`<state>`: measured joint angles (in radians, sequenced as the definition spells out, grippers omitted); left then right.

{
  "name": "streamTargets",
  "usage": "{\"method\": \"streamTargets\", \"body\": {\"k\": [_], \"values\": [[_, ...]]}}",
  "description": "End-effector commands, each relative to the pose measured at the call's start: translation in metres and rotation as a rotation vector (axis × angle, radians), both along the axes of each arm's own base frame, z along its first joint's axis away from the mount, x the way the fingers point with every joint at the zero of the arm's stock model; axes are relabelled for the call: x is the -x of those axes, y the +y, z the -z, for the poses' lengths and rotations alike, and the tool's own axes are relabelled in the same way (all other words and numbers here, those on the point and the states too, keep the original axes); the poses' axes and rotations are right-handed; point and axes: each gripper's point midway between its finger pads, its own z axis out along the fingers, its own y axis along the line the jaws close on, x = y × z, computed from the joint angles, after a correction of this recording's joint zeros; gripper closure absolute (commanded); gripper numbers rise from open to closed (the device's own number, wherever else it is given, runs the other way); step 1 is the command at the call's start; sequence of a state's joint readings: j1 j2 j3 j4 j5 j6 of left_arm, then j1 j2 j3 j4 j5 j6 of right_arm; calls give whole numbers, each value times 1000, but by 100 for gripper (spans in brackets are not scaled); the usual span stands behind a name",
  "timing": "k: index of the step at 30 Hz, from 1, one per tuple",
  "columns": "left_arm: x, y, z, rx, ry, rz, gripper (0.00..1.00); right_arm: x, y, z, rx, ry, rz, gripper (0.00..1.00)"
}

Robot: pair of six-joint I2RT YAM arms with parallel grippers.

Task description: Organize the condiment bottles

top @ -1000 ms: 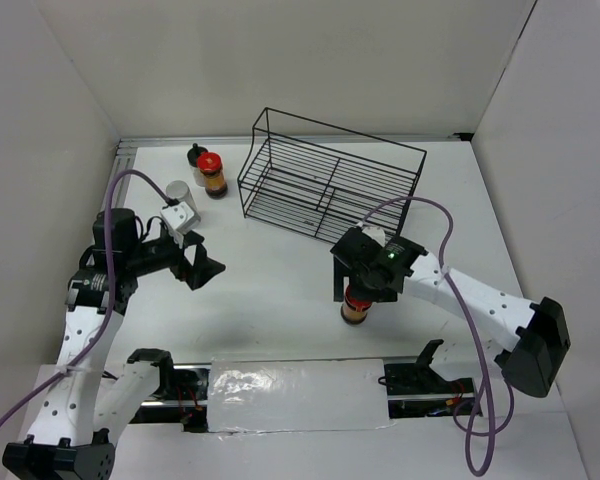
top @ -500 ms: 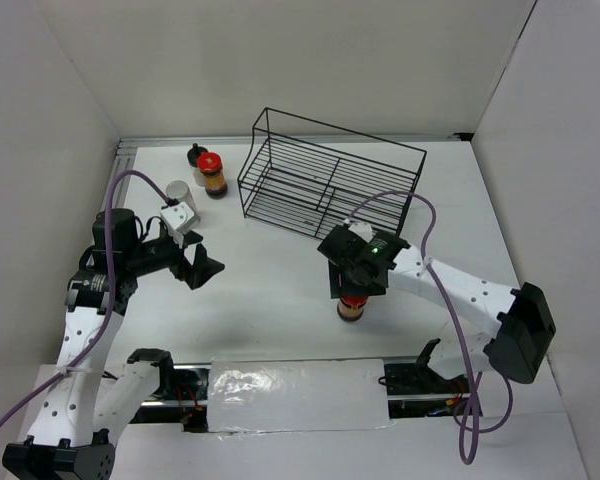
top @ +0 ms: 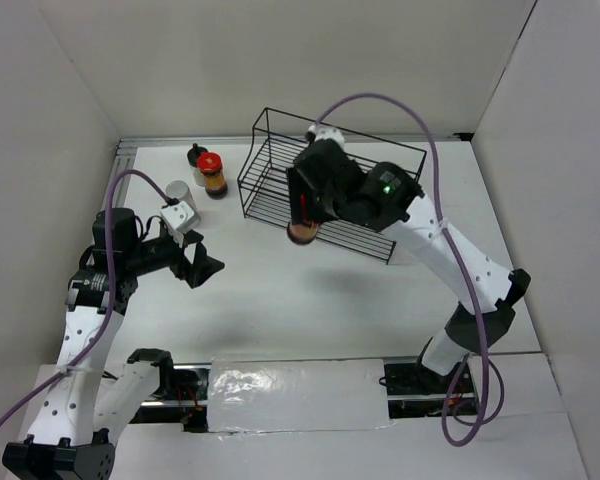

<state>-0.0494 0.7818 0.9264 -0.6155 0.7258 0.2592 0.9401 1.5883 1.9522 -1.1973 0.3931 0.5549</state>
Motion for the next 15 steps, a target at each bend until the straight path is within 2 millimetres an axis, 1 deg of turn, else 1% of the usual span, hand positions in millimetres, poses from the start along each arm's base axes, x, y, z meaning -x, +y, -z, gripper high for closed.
{"method": "streamTargets", "body": {"k": [1, 3, 4, 5, 6, 8, 9, 10, 12, 13, 15], "values": [[-2, -3, -9, 11, -36, 19, 4, -40, -41, -55, 25, -160, 97, 100], [-2, -3, -10, 13, -34, 17, 4, -57, -54, -63, 24, -185, 135, 100], [-1, -4, -11, 16, -32, 17, 4, -73, -72, -67, 31, -200, 183, 100], [-1, -3, -11, 15, -32, 14, 4, -79, -80, -69, 34, -205, 204, 100], [-1, -3, -12, 16, -33, 14, 4, -90, -97, -67, 47, -203, 244, 100], [-1, -2, -11, 15, -31, 8, 4, -100, -112, -62, 72, -197, 270, 100], [-1, -2, -10, 13, -27, 8, 4, -105, -118, -56, 87, -184, 278, 100], [-2, -2, -10, 13, -27, 1, 4, -110, -129, -53, 95, -173, 297, 100], [-2, -1, -9, 11, -26, -4, 4, -117, -139, -46, 115, -160, 307, 100], [-2, -1, -8, 13, -22, -6, 4, -121, -149, -45, 118, -155, 325, 100], [-2, -1, -7, 13, -18, -8, 4, -125, -158, -38, 131, -143, 341, 100]]}}
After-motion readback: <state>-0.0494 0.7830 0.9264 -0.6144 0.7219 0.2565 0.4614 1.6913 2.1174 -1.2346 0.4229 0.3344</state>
